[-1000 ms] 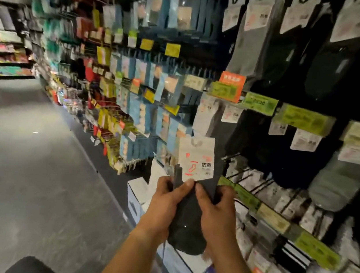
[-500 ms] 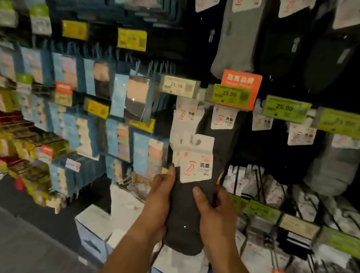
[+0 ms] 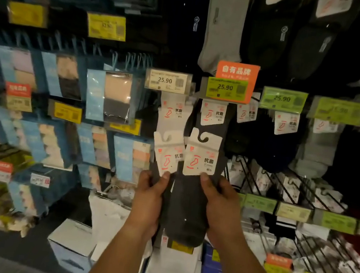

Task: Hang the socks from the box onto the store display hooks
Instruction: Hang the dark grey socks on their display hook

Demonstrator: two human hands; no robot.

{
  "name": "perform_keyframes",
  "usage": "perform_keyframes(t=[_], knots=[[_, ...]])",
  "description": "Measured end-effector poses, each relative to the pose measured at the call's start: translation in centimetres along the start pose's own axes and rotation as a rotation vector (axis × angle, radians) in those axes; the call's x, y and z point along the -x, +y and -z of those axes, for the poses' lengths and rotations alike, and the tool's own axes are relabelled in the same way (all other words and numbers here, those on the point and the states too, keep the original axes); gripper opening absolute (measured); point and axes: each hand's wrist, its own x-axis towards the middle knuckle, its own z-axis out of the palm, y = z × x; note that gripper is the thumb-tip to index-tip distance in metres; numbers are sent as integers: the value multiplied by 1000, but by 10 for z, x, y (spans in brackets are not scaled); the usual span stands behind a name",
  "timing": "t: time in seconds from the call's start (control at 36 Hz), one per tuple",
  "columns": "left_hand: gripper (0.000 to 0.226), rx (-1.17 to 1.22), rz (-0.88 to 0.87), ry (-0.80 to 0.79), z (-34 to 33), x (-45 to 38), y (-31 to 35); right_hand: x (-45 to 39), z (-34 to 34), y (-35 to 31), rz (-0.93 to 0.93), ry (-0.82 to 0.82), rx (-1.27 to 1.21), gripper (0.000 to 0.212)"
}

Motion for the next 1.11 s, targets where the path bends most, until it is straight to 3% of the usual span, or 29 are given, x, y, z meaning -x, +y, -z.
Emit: perform_keyframes(t=[0.25, 0.83, 1.11], knots=[[10, -85, -64, 70, 15, -20, 8, -27, 1, -36, 30, 0, -87, 16], [12, -128, -55, 76, 27, -38, 6, -75, -15, -77, 106, -39, 50, 24], [13, -132, -48, 92, 37, -45, 5, -76, -3, -73, 119, 27, 118, 22]])
